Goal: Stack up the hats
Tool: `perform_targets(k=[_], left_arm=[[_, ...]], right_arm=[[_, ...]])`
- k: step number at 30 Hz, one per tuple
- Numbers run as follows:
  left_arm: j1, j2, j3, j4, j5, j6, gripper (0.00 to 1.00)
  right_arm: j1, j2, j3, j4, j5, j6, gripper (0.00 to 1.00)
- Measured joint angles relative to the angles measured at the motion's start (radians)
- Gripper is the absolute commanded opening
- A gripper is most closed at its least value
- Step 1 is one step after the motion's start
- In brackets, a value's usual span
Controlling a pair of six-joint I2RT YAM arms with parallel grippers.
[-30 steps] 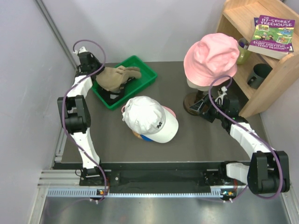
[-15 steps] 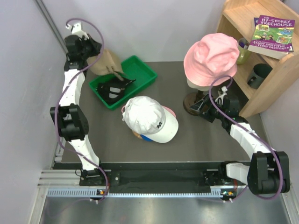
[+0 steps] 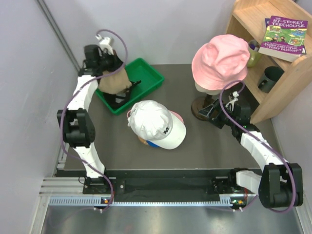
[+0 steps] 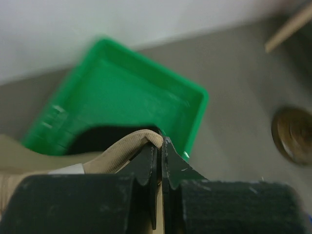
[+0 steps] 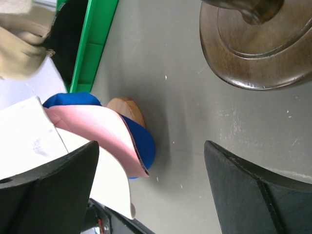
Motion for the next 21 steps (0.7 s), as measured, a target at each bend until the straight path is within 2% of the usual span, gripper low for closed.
perform_targets(k=[3,7,11,18,21], left_arm=[[-0.089,0.026,-0.062,-0.067,-0.001,0.036,0.0],[-0.174,0.066,-0.075,-0.077,-0.002,0.048,0.0],[-0.196,0.108,-0.044,-0.068,-0.002,0.045,0.0],[-0.186,0.275,0.114,-0.023,-0.034,0.012,0.0],[-0.188,0.343,0.177,-0.013,-0.058,-0.013,0.13]], right_arm=[[0.0,-0.001,-0.008,0.003,0.0,0.01,0.87],[0.0,-0.002,-0.012,0.004,0.0,0.011,0.87],[0.0,-0.017,-0.015,0.003,0.0,0.011,0.87],[0.0,-0.068,-0.039,-0.011,0.004,0.016,0.87],[0.0,-0.071,-0.039,-0.016,0.008,0.017,0.87]])
